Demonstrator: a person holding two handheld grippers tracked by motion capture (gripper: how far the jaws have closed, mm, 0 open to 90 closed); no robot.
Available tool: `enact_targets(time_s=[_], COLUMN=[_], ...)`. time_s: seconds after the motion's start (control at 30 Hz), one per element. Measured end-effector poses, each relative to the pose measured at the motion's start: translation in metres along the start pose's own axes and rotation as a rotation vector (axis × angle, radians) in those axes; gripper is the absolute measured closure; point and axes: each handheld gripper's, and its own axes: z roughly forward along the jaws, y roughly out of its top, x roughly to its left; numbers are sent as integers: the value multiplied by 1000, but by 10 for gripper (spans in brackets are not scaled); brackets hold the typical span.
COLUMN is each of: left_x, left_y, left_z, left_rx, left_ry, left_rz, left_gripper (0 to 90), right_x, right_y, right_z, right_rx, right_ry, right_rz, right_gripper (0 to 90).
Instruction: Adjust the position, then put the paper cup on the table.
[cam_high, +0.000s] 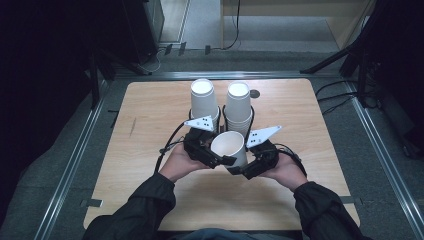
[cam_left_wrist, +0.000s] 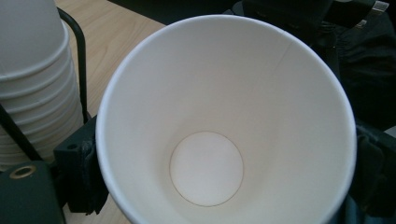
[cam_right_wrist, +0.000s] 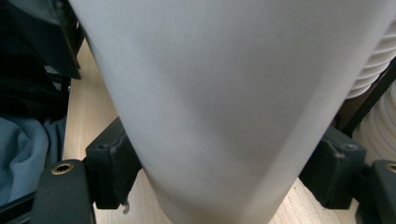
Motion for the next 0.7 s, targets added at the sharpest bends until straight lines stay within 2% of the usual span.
enact_targets(time_s=[0.1, 0.17, 0.3, 0.37, 0.47, 0.57, 0.7], left_x=[-4, -4, -3, -3, -2, -1, 2], left_y=[0, 0, 0, 0, 0, 0, 1], left_z=[0, 0, -1, -2, -4, -6, -12], left_rx=[1, 10, 19, 10, 5, 5, -18], left_ry=[23, 25, 18, 20, 19, 18, 36], left_rz=[26, 30, 21, 6, 6, 2, -1], left_gripper=[103, 128, 158, 177, 189, 190, 189], right_x=[0, 0, 0, 0, -1, 1, 1], right_y=[0, 0, -1, -1, 0, 1, 0], right_z=[0, 1, 1, 1, 0, 0, -1], right_rx=[1, 9, 10, 9, 3, 1, 17], right_ry=[0, 1, -4, -6, -10, -7, -12], right_rz=[-4, -2, -4, -1, 1, 23, 46], right_gripper=[224, 225, 225, 225, 216, 134, 134])
